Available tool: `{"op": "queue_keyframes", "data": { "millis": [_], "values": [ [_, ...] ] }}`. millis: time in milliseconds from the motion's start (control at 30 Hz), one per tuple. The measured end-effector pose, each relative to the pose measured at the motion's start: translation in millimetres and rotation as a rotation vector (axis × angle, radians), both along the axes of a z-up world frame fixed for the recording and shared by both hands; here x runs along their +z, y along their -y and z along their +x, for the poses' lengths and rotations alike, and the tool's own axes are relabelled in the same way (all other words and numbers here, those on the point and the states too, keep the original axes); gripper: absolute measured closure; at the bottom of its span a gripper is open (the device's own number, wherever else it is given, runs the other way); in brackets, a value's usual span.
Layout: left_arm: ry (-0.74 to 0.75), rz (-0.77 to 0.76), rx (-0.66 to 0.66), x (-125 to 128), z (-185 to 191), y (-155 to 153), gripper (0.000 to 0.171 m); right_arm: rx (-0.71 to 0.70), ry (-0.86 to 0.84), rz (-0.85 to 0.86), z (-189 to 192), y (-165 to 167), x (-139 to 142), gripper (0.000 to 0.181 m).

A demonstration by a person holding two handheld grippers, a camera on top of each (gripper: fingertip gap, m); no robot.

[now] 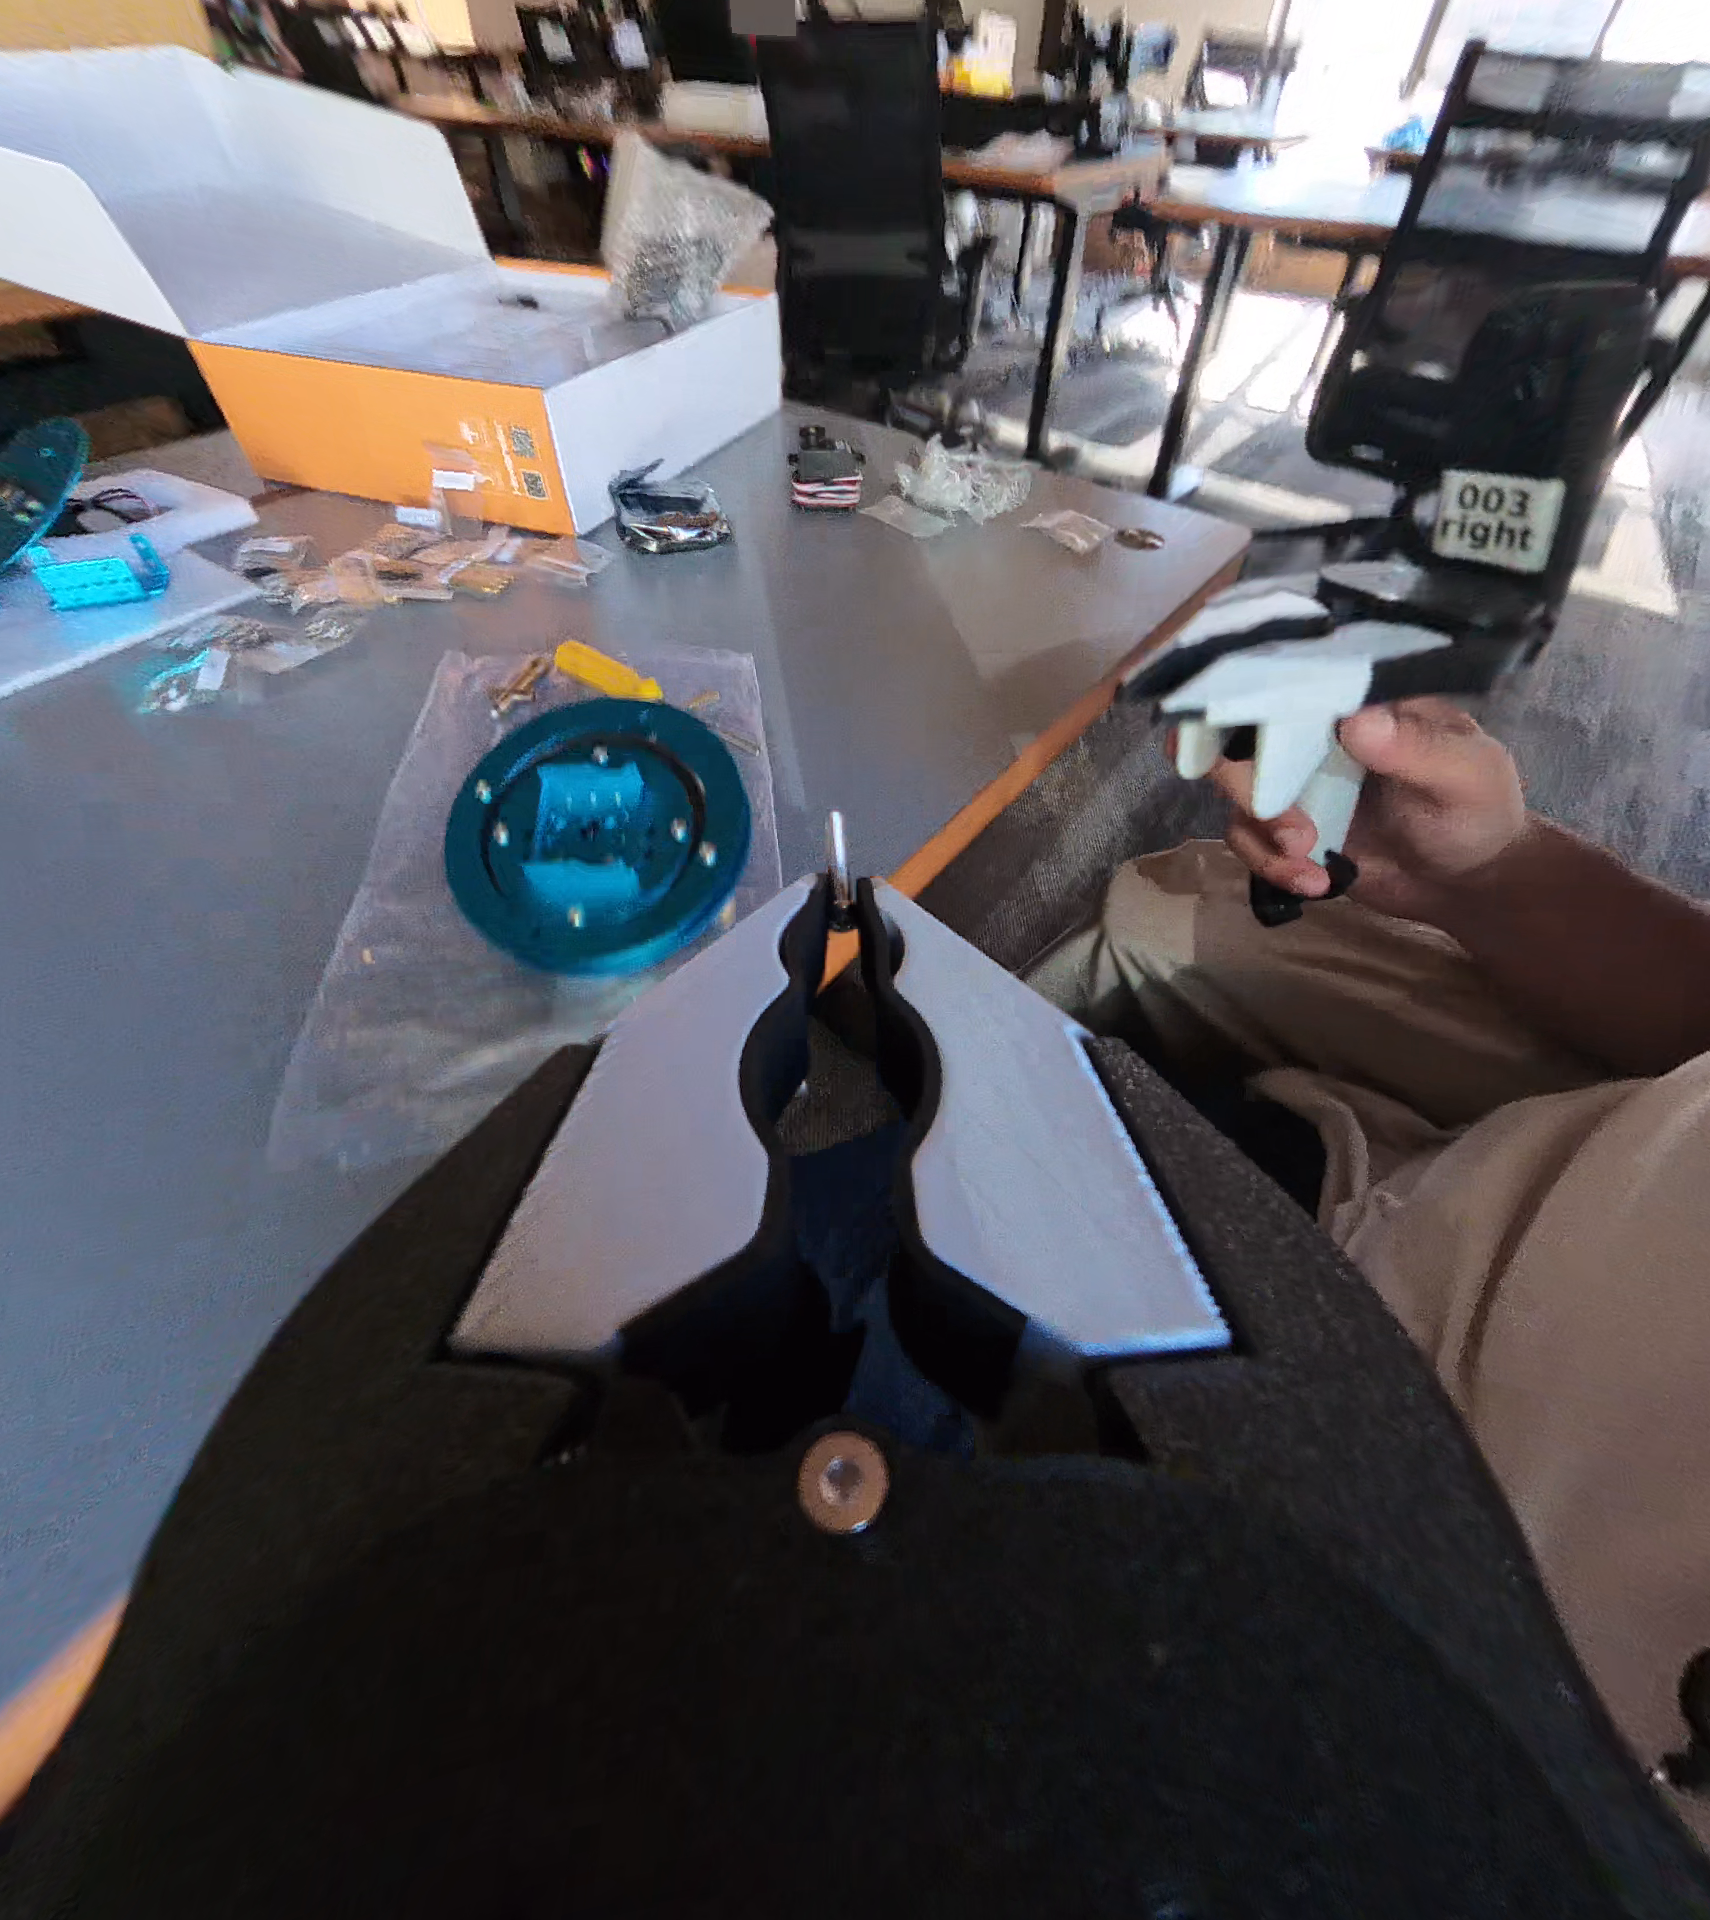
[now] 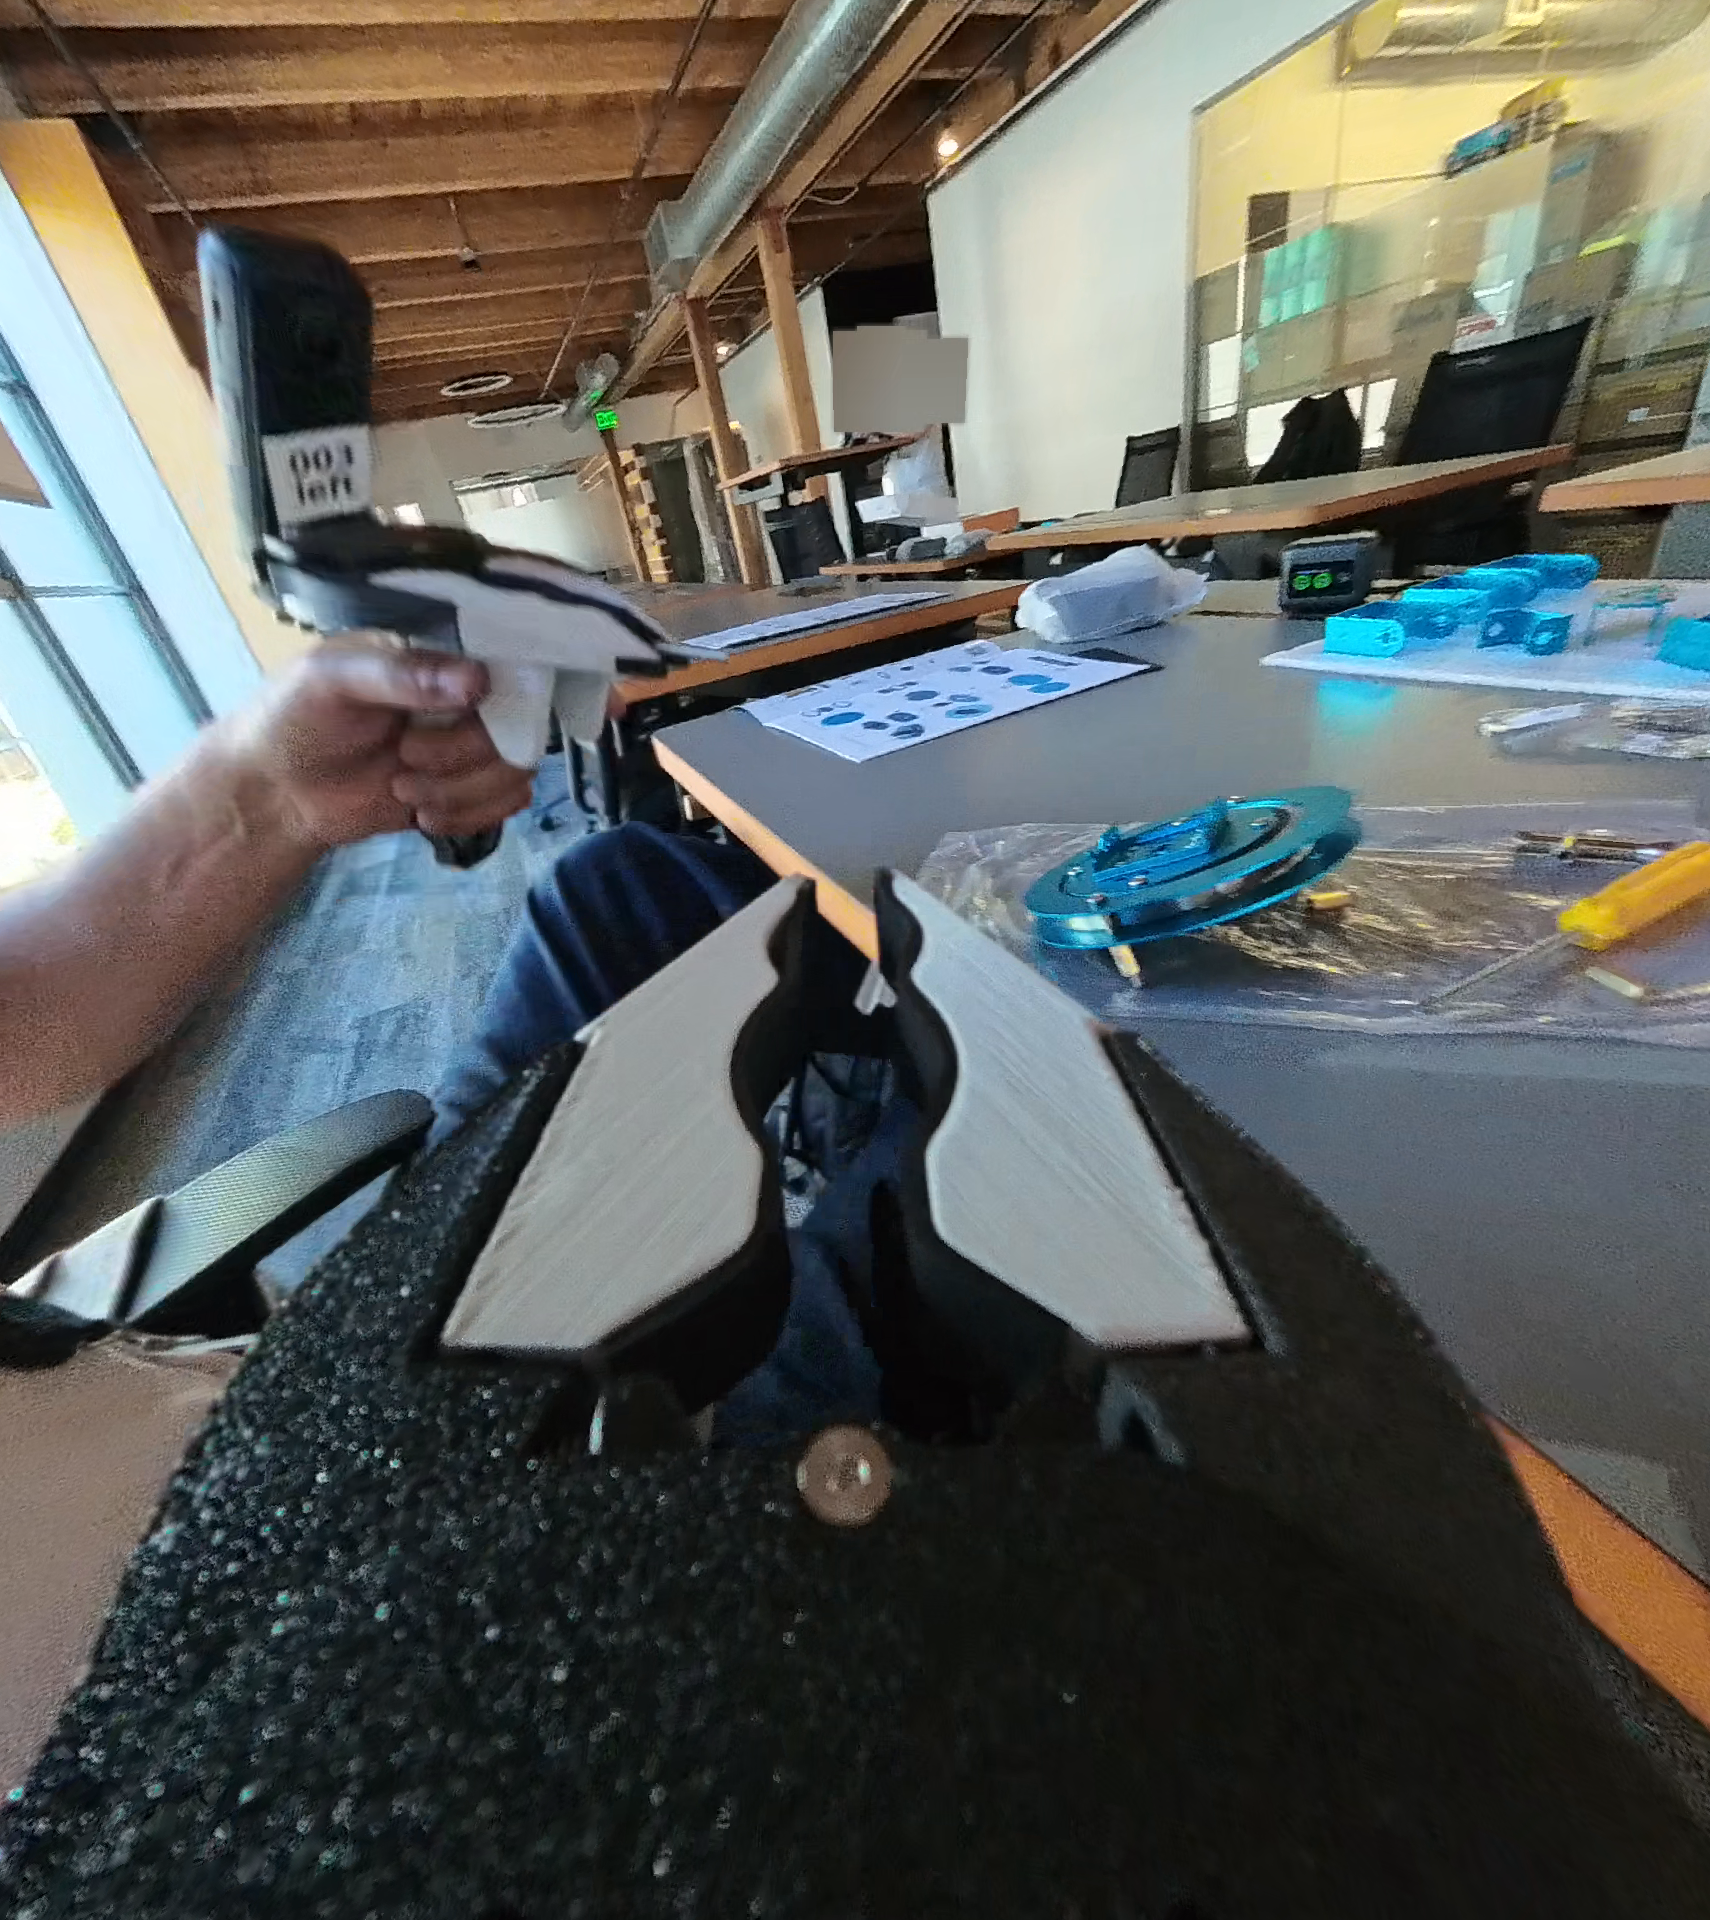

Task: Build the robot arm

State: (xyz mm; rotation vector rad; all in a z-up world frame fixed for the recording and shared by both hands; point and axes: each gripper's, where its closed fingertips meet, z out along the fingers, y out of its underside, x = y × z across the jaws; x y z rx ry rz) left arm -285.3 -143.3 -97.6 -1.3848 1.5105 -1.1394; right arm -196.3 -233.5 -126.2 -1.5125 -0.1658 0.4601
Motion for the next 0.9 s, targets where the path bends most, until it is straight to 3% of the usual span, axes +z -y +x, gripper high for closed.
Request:
{"op": "queue_keyframes", "data": {
  "millis": [67, 233, 333, 433, 633, 900],
  "values": [
    [-0.175, 0.029, -0.109, 7.4, 27.9, 4.3, 0.168, -0.03, 0.038, 0.0, 14.8, 8.2, -4.9, 0.172],
    [-0.675, 0.257, -0.185, -10.6, 86.5, -24.5, 0.167, -0.102, 0.148, 0.022, 39.7, 7.0, -29.4, 0.175],
    [-0.841, 0.361, -0.196, -18.0, 117.5, -43.0, 0.167, -0.046, 0.198, -0.072, 34.1, 1.2, -48.0, 0.172],
    [-1.011, 0.456, -0.263, -40.1, 132.5, -58.6, 0.167, -0.085, 0.297, -0.022, 32.9, 12.1, -49.4, 0.177],
    [-1.147, 0.43, -0.31, -63.2, 157.4, -71.5, 0.167, -0.071, 0.263, 0.001, 22.2, 32.3, -43.5, 0.181],
    [-1.135, 0.382, -0.355, -74.7, 166.3, -71.9, 0.167, -0.105, 0.192, -0.026, 30.9, 42.5, -44.6, 0.181]
  ]
}}
